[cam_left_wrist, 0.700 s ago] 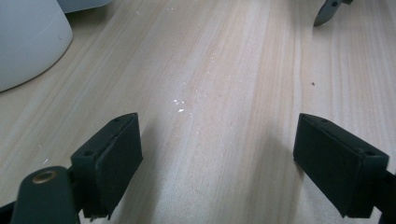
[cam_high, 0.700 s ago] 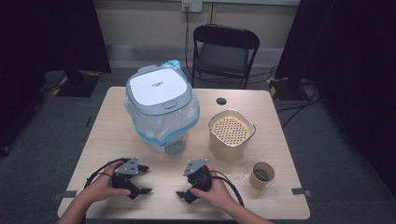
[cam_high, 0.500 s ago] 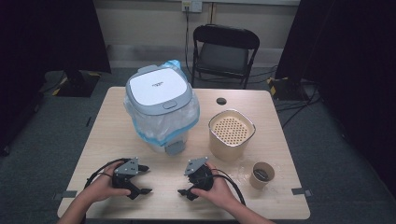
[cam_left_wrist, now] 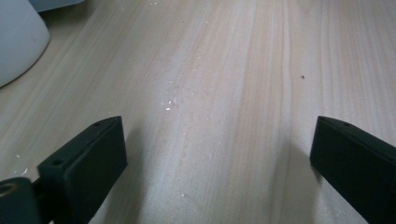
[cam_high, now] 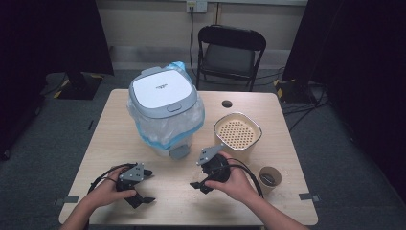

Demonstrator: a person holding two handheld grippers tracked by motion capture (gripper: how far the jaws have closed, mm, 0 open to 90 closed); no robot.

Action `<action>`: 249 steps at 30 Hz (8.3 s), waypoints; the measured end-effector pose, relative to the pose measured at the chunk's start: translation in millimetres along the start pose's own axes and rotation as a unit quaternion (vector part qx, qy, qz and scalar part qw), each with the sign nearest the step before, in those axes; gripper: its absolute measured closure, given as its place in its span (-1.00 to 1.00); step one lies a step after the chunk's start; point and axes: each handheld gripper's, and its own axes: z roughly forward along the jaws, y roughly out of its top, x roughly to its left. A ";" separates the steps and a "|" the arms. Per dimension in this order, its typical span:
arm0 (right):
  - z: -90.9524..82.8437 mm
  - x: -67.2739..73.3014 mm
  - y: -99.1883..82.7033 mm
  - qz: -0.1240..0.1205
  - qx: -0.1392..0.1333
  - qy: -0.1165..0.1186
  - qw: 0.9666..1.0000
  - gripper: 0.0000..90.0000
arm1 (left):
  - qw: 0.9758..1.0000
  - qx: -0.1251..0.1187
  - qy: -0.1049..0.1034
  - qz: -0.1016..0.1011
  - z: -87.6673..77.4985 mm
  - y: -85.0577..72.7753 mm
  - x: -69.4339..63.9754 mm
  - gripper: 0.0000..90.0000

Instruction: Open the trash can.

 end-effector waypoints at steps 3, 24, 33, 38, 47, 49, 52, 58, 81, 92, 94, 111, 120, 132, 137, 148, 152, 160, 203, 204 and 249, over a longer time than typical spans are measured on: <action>-12.6 -2.7 11.0 -0.008 0.005 -0.001 1.000 -0.56 | 1.000 0.001 0.001 0.000 0.4 0.1 -0.4 -0.97; -74.8 -25.9 79.9 -0.024 0.028 0.005 0.999 -0.51 | 1.000 0.001 0.002 0.003 0.8 0.6 -0.5 -0.99; -84.2 -36.5 103.6 -0.024 0.040 -0.004 0.999 -0.48 | 1.000 0.004 0.000 0.004 0.4 0.8 -0.3 -1.00; -89.3 -43.2 115.4 -0.015 0.036 -0.003 0.999 -0.46 | 1.000 0.003 0.000 0.004 0.5 0.7 -0.3 -1.00; -100.9 -61.2 133.9 -0.008 0.014 -0.013 1.000 -0.45 | 1.000 0.004 0.000 0.004 0.4 0.8 -0.3 -1.00; -102.3 -64.9 137.0 -0.004 0.013 -0.017 1.000 -0.44 | 1.000 0.004 0.000 0.004 0.4 0.8 -0.3 -1.00; -103.9 -69.4 141.3 0.000 0.013 -0.020 1.000 -0.38 | 1.000 0.003 0.000 0.004 0.5 0.7 -0.3 -1.00; -101.7 -75.7 148.2 0.007 0.009 -0.022 1.000 -0.22 | 1.000 0.003 0.001 0.004 0.5 0.7 -0.4 -1.00; -86.7 -85.2 188.1 0.029 -0.009 -0.027 0.999 0.73 | 1.000 0.004 0.000 0.003 0.6 0.7 -0.4 -1.00; -71.1 -92.9 192.0 0.043 -0.002 -0.028 0.999 0.94 | 1.000 0.004 0.000 0.003 0.5 0.7 -0.4 -1.00; -68.0 -93.9 191.4 0.040 0.001 -0.029 0.999 0.95 | 1.000 0.004 0.000 0.003 0.5 0.7 -0.5 -1.00; -66.8 -99.5 187.8 0.045 -0.003 -0.012 0.999 1.00 | 1.000 0.005 -0.002 0.005 0.4 0.8 -0.2 -1.00; -70.2 -98.3 185.5 0.042 -0.015 -0.018 0.999 0.44 | 1.000 0.004 -0.002 0.005 0.6 0.8 -0.3 -1.00; -85.7 -88.7 166.2 0.036 -0.044 -0.029 0.998 -0.42 | 1.000 0.005 0.000 0.005 0.5 0.9 -0.3 -1.00; -97.8 -84.0 155.0 0.031 -0.057 -0.036 0.997 -0.47 | 1.000 0.004 -0.001 0.005 0.6 0.8 -0.2 -1.00; -105.3 -90.8 117.6 0.039 -0.060 -0.045 0.996 -0.60 | 1.000 0.004 -0.001 0.005 0.6 0.8 -0.3 -1.00; -107.5 -91.9 105.5 0.045 -0.060 -0.047 0.996 -0.62 | 1.000 0.005 0.000 0.005 0.6 0.9 -0.3 -1.00; -120.0 -92.5 83.6 0.058 -0.071 -0.051 0.995 -0.65 | 1.000 0.005 0.000 0.006 0.5 0.9 -0.3 -1.00; -146.7 -84.4 -50.8 0.123 -0.067 -0.067 0.988 -0.67 | 1.000 0.003 0.001 0.003 1.0 0.6 -0.8 -1.00; -146.9 -84.0 -53.7 0.125 -0.066 -0.066 0.988 -0.67 | 1.000 0.003 0.001 0.003 0.9 0.6 -0.7 -1.00; -139.8 -54.0 -161.2 0.178 -0.083 -0.069 0.978 -0.66 | 1.000 0.002 0.001 0.002 1.1 0.5 -0.9 -1.00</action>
